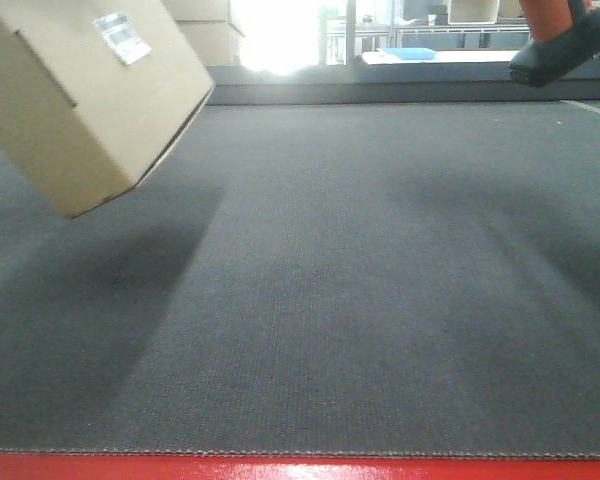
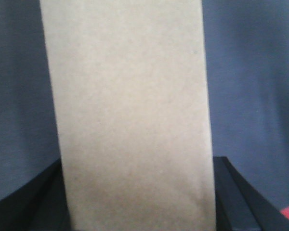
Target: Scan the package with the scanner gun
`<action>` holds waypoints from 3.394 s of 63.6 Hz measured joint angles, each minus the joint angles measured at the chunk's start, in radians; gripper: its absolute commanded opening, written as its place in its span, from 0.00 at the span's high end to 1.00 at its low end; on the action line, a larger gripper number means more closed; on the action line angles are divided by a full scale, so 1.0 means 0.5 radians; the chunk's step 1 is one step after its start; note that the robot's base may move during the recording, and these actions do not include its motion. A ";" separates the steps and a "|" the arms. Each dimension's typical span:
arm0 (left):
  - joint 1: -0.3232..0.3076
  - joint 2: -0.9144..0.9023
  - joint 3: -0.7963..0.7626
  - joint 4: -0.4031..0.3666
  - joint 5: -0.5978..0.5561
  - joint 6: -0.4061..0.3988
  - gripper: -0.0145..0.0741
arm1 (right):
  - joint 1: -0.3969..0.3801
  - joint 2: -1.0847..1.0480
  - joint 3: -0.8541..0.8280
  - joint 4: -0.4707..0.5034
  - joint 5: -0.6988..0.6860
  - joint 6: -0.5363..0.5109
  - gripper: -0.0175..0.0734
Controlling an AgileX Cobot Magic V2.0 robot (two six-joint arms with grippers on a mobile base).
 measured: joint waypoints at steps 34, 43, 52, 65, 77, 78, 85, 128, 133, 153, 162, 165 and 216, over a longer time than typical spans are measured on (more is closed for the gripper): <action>0.000 -0.001 0.000 -0.081 0.000 0.000 0.96 | 0.000 0.000 -0.061 0.000 0.017 -0.152 0.98; 0.000 -0.001 0.000 -0.081 0.000 0.000 0.96 | 0.000 0.000 -0.061 0.010 0.017 -0.152 0.98; 0.000 -0.001 0.000 -0.081 0.000 0.000 0.96 | 0.000 0.000 -0.061 0.170 0.020 -0.152 0.98; 0.000 -0.001 0.000 0.033 0.000 0.000 0.96 | 0.000 -0.049 -0.061 0.626 0.029 -0.152 0.98; 0.000 -0.001 0.000 0.242 0.004 0.000 0.96 | 0.000 -0.143 -0.061 0.995 0.050 -0.092 0.98; 0.000 -0.001 0.000 0.256 0.004 0.000 0.96 | 0.000 -0.148 -0.061 1.008 0.051 -0.092 0.98; 0.000 -0.001 0.000 0.316 0.004 0.000 0.96 | 0.000 -0.161 -0.054 1.057 0.065 -0.049 0.98; 0.000 -0.001 0.000 0.338 0.004 0.000 0.96 | -0.043 -0.039 0.525 0.063 -0.677 1.437 0.99; 0.000 -0.001 0.000 0.338 0.004 0.000 0.96 | -0.077 0.048 0.529 0.002 -0.804 1.440 0.99; 0.000 -0.001 0.000 0.338 0.004 0.000 0.96 | -0.096 0.294 0.530 -0.131 -0.939 1.496 0.99; 0.000 -0.001 0.000 0.338 0.004 0.000 0.96 | -0.096 0.372 0.530 -0.252 -0.943 1.583 0.99; 0.000 -0.001 0.000 0.338 0.004 0.000 0.96 | -0.096 0.398 0.530 -0.297 -0.947 1.591 0.99; 0.000 -0.001 0.000 0.342 -0.004 0.000 0.96 | -0.096 0.581 0.530 -0.344 -0.988 1.610 0.99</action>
